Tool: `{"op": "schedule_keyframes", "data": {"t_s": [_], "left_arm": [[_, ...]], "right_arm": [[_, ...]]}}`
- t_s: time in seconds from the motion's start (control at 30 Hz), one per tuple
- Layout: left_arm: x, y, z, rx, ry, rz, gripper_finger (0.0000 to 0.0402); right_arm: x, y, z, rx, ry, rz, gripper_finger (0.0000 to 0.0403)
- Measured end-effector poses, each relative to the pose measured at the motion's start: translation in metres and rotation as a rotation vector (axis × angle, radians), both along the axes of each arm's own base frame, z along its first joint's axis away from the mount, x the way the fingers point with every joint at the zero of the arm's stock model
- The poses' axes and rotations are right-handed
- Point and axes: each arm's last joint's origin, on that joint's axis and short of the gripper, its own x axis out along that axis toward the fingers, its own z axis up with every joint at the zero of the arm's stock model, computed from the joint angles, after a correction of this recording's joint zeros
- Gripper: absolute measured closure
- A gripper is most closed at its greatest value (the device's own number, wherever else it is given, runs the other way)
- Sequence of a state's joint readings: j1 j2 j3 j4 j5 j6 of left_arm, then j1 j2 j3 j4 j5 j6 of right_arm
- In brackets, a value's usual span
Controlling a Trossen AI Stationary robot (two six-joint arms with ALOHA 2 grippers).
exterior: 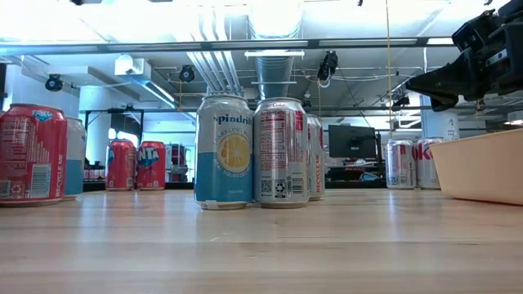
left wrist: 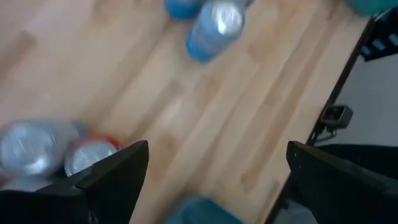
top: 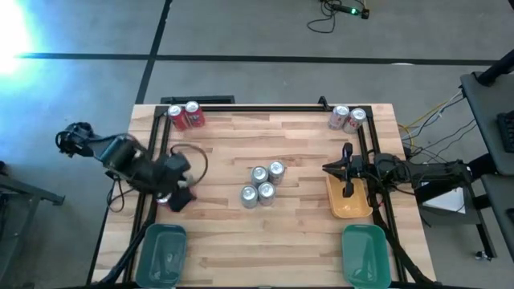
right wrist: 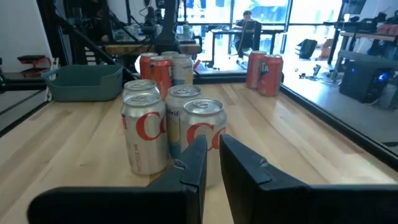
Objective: Sort soda cans
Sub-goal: Adjust the soda cans
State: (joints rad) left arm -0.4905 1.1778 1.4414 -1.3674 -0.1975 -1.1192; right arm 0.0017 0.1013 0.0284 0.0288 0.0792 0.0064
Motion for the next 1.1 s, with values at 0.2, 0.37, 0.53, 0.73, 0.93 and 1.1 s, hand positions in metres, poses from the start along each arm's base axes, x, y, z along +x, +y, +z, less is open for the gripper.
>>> {"op": "schedule_keyframes", "data": {"t_s": [0.2, 0.37, 0.53, 0.73, 0.93, 1.1], "left_arm": [[-0.007, -0.002, 0.003, 0.036, -0.047, 0.088, 0.0036], [-0.027, 0.016, -0.003, 0.086, 0.084, 0.301, 0.0036], [-0.041, 0.049, -0.016, 0.009, 0.041, 0.576, 0.0036], [-0.051, 0.081, -0.035, -0.006, 0.09, 0.803, 0.0036], [-0.051, 0.102, -0.056, 0.004, 0.222, 0.917, 0.0036], [-0.052, 0.12, -0.076, -0.048, 0.327, 1.048, 0.0053]], "right_arm": [[0.0, 0.0, 0.0, 0.102, -0.012, -0.004, 0.0364], [0.0, 0.0, 0.001, 0.14, -0.017, -0.005, 0.0364], [0.0, 0.0, 0.002, 0.289, -0.043, -0.008, 0.0364], [0.0, 0.0, 0.005, 0.507, -0.095, -0.008, 0.0364], [0.001, 0.0, 0.005, 0.573, -0.093, -0.01, 0.0364], [0.001, 0.0, 0.005, 0.571, -0.091, -0.011, 0.0364]]}}
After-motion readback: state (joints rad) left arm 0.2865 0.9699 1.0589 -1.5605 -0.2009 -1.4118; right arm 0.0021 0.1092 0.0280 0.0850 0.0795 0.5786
